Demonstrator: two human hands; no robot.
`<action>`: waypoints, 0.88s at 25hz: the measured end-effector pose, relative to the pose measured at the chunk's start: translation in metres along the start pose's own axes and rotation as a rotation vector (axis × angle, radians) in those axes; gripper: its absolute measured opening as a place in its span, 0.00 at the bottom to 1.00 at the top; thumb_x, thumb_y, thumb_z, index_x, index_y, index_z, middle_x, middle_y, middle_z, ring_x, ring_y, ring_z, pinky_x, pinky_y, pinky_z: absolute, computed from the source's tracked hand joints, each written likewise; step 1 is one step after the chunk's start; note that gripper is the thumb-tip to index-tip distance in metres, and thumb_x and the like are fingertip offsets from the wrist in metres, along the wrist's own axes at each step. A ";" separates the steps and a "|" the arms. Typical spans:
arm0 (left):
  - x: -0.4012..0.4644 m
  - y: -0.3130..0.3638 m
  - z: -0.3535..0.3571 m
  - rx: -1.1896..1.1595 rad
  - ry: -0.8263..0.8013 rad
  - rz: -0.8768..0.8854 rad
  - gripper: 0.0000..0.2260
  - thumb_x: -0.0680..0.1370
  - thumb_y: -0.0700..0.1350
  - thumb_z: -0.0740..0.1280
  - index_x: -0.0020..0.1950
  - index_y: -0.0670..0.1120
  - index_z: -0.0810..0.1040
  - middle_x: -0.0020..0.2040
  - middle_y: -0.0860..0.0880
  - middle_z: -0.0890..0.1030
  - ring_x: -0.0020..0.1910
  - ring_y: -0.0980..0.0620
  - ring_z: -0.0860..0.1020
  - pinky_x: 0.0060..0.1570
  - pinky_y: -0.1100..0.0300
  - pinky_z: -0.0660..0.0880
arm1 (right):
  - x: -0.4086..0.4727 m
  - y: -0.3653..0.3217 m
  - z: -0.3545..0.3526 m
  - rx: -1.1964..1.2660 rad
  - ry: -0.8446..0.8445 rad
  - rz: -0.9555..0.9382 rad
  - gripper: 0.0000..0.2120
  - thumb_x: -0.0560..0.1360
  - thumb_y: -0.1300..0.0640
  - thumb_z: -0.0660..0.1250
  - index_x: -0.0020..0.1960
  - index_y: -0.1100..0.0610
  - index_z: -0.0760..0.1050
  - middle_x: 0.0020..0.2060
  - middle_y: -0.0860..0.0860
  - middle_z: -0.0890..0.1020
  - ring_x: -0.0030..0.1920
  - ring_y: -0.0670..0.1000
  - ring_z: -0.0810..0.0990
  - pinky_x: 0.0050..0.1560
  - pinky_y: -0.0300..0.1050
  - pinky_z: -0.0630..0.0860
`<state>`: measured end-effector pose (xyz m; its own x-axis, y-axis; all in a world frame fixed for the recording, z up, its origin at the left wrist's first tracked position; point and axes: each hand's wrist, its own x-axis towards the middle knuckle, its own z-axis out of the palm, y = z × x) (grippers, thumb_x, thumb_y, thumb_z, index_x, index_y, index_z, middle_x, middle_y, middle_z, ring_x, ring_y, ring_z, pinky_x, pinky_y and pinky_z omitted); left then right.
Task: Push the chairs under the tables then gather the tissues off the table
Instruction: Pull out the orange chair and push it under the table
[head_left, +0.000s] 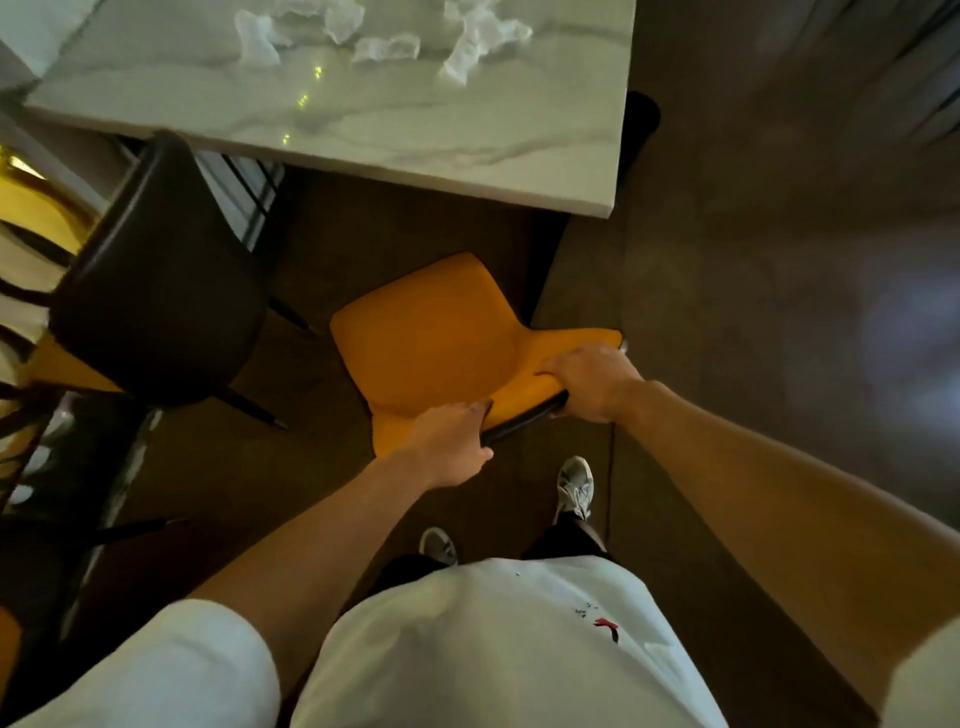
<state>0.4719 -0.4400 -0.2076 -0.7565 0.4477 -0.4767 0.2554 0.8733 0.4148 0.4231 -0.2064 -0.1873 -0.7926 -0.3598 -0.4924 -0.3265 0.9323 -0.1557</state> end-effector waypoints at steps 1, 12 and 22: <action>-0.009 -0.007 0.000 0.015 -0.021 0.018 0.20 0.80 0.54 0.69 0.69 0.50 0.70 0.56 0.50 0.78 0.51 0.50 0.78 0.47 0.56 0.75 | -0.006 -0.012 0.007 0.024 -0.001 0.018 0.19 0.72 0.43 0.76 0.61 0.42 0.78 0.54 0.45 0.83 0.58 0.51 0.79 0.61 0.54 0.75; -0.083 -0.023 0.017 0.148 0.010 -0.074 0.30 0.78 0.53 0.71 0.77 0.56 0.62 0.68 0.52 0.76 0.62 0.47 0.76 0.54 0.53 0.75 | -0.047 -0.080 0.068 0.023 0.083 0.068 0.16 0.74 0.40 0.73 0.57 0.45 0.77 0.49 0.47 0.83 0.52 0.53 0.80 0.58 0.54 0.74; -0.100 -0.036 0.017 0.113 -0.022 0.057 0.28 0.77 0.49 0.72 0.75 0.59 0.66 0.61 0.54 0.78 0.56 0.51 0.77 0.52 0.55 0.75 | -0.079 -0.111 0.075 0.137 0.057 0.169 0.20 0.74 0.40 0.73 0.62 0.47 0.75 0.54 0.48 0.81 0.58 0.54 0.78 0.65 0.56 0.69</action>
<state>0.5485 -0.5129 -0.1880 -0.7259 0.5000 -0.4724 0.3647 0.8620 0.3520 0.5607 -0.2786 -0.1952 -0.8592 -0.1959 -0.4727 -0.1169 0.9745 -0.1916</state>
